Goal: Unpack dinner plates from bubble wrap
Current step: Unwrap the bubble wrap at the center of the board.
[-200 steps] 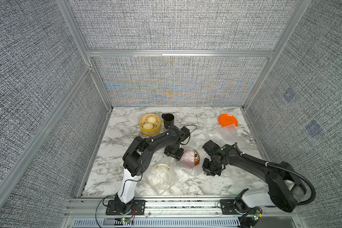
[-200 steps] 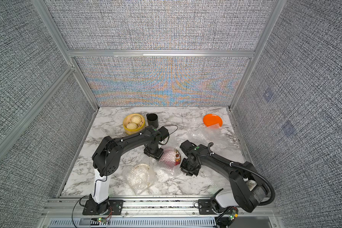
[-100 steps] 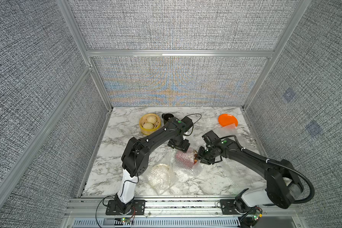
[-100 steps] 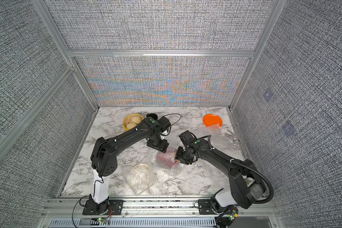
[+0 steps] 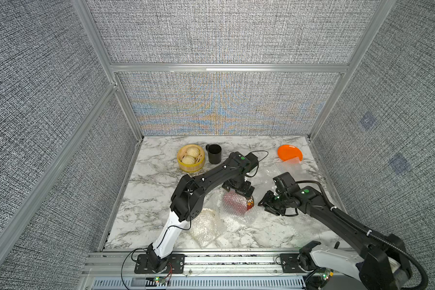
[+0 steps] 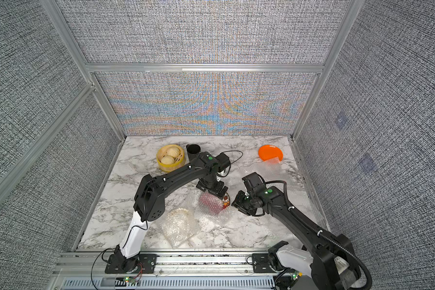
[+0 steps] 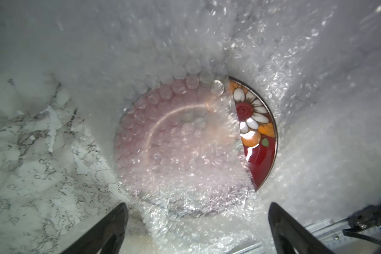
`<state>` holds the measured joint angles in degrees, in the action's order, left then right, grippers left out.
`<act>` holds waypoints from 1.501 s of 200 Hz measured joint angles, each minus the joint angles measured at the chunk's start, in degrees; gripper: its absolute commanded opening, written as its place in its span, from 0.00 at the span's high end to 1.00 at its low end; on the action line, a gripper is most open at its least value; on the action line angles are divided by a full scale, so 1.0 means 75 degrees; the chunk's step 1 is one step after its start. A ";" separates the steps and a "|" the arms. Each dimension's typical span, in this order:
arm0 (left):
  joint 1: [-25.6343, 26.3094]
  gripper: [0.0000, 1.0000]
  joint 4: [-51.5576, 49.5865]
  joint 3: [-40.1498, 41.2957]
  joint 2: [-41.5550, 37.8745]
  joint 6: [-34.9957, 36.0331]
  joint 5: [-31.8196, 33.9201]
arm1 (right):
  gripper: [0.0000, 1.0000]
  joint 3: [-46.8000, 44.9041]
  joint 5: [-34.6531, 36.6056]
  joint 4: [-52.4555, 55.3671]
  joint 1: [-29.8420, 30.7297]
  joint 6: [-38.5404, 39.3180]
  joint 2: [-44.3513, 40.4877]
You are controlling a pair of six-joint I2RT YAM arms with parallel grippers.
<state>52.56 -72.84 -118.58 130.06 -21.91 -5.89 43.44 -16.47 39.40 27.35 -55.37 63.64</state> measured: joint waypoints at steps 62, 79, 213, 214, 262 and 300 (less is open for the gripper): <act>0.0254 0.00 -0.0720 -0.1326 0.1145 -0.0172 0.0985 | 0.58 -0.0189 -0.0102 0.0111 -0.0090 -0.0038 -0.0201; 0.0332 0.00 -0.0944 -0.1766 0.1568 -0.0175 0.1265 | 0.59 -0.0184 -0.0184 0.0093 -0.0090 -0.0038 -0.0201; 0.0038 1.00 -0.1457 -0.2063 0.1239 0.0117 0.1652 | 0.50 0.0554 -0.0163 0.0568 0.0662 -0.0221 0.0262; 0.0020 1.00 -0.1457 -0.2046 0.1198 0.0128 0.1632 | 0.50 0.0571 -0.0160 0.0577 0.0670 -0.0221 0.0289; -0.0105 1.00 -0.1186 -0.1236 0.0131 0.0143 0.1099 | 0.46 0.1906 0.0117 0.0816 0.1093 -0.0181 0.1906; -0.0137 1.00 -0.0787 -0.0548 -0.0254 0.0055 0.0772 | 0.45 0.2742 0.0338 0.0927 0.1046 -0.0259 0.2920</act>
<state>51.53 -78.74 -122.69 128.16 -21.50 -0.10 64.01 -13.93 46.35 35.20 -57.32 85.54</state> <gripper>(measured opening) 0.069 0.547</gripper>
